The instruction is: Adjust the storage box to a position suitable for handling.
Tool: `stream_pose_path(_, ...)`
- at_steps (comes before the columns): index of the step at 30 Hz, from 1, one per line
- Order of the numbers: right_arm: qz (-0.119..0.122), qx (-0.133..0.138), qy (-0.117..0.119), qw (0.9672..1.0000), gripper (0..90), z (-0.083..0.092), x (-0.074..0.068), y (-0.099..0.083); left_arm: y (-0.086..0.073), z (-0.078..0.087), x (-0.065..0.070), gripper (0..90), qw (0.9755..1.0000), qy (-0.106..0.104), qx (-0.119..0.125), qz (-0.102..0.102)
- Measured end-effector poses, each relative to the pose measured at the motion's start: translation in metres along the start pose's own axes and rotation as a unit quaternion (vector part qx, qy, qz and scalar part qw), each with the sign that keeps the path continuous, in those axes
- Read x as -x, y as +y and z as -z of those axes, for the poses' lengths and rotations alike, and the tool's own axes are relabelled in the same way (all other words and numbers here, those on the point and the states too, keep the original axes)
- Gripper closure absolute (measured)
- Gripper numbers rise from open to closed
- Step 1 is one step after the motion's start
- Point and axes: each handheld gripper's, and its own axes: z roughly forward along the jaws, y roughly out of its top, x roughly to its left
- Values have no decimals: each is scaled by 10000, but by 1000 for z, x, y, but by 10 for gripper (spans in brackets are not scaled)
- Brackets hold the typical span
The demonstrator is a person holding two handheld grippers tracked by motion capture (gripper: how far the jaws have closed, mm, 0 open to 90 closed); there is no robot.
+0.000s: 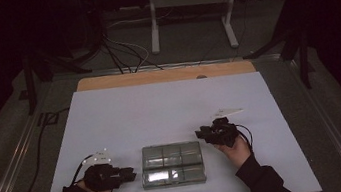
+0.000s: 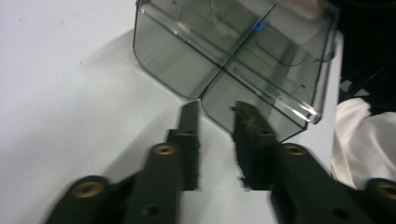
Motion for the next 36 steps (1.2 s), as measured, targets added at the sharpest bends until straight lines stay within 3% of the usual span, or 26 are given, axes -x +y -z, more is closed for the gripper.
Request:
stream_pose_path(4,137,217,138,9996,358,10,-3,3,4,6,1,526,9997,-116,127,-148)
stream_pose_path(5,137,217,138,9996,358,10,-3,3,4,6,1,491,9997,-116,127,-148)
stream_pose_path(6,223,265,243,9991,281,15,-4,4,6,7,3,473,9997,-147,112,-178)
stream_pose_path(10,425,321,578,9969,153,23,-9,4,12,12,5,338,9995,-184,147,-196)
stream_pose_path(14,581,351,823,9943,141,32,-11,2,16,15,6,203,9990,-324,140,-272)
stream_pose_path(15,599,382,878,9936,136,34,-11,1,18,17,9,177,9985,-353,139,-389)
stream_pose_path(18,801,487,937,9912,76,42,-13,-1,21,19,11,154,9981,-386,199,-437)
stream_pose_path(20,896,551,1000,9894,34,47,-14,-2,23,20,14,107,9973,-418,250,-549)
stream_pose_path(21,913,574,1042,9887,32,49,-14,-4,24,21,16,90,9965,-381,265,-702)
stream_pose_path(22,913,574,1042,9887,32,49,-14,-4,24,21,16,82,9965,-381,265,-702)
stream_pose_path(25,1112,548,1032,9869,31,55,-18,-10,25,23,20,66,9939,-242,407,-998)
stream_pose_path(30,1338,482,1005,9847,32,60,-22,-20,27,25,23,48,9930,-212,455,-1073)
stream_pose_path(31,1354,461,1024,9844,31,61,-23,-22,27,25,25,48,9919,-212,390,-1189)
stream_pose_path(35,1425,437,1180,9818,40,65,-24,-27,25,26,30,48,9903,-172,388,-1326)
stream_pose_path(36,1453,483,1211,9808,80,67,-25,-31,25,26,32,47,9898,-181,405,-1352)
